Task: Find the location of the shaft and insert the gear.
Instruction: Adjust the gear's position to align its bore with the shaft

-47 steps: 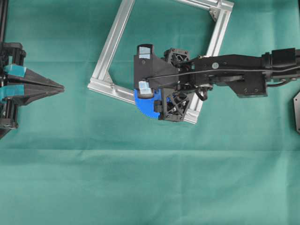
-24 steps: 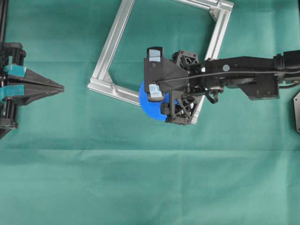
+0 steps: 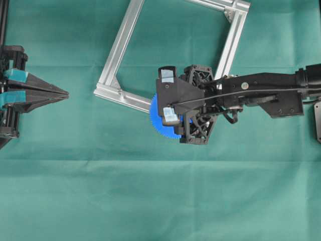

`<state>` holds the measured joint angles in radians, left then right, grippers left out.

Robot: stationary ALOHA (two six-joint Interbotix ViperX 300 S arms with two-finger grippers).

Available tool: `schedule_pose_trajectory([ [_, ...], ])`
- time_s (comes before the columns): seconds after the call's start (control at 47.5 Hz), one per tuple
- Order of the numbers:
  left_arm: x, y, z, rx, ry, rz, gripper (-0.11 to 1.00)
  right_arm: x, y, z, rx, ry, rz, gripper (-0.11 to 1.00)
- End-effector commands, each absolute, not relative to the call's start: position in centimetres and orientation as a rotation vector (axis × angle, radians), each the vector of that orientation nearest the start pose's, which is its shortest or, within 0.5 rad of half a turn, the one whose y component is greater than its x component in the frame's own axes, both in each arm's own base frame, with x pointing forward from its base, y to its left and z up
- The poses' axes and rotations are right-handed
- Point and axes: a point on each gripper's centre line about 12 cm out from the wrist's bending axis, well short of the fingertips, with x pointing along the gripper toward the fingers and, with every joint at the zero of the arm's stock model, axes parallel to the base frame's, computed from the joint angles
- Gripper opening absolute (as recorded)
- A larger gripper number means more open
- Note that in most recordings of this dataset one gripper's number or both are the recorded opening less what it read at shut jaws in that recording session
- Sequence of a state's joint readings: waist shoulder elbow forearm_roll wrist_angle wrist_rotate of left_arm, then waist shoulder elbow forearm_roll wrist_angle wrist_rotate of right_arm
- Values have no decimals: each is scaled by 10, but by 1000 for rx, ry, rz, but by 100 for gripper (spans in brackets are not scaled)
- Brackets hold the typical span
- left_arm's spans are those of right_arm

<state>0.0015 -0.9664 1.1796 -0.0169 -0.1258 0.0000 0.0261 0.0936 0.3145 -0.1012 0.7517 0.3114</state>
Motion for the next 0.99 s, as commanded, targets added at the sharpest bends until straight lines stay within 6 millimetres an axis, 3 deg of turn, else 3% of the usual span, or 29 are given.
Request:
schedule_pose_trajectory([
  [0.0, 202, 1, 282, -20, 67, 6, 0, 410, 12, 204, 158, 1114, -154, 69],
  [0.485, 201, 1, 282, -20, 67, 6, 0, 409, 26, 201, 137, 1110, -122, 69],
  [0.969, 202, 1, 282, -20, 72, 8, 0, 403, -5, 192, 127, 1111, -187, 69],
])
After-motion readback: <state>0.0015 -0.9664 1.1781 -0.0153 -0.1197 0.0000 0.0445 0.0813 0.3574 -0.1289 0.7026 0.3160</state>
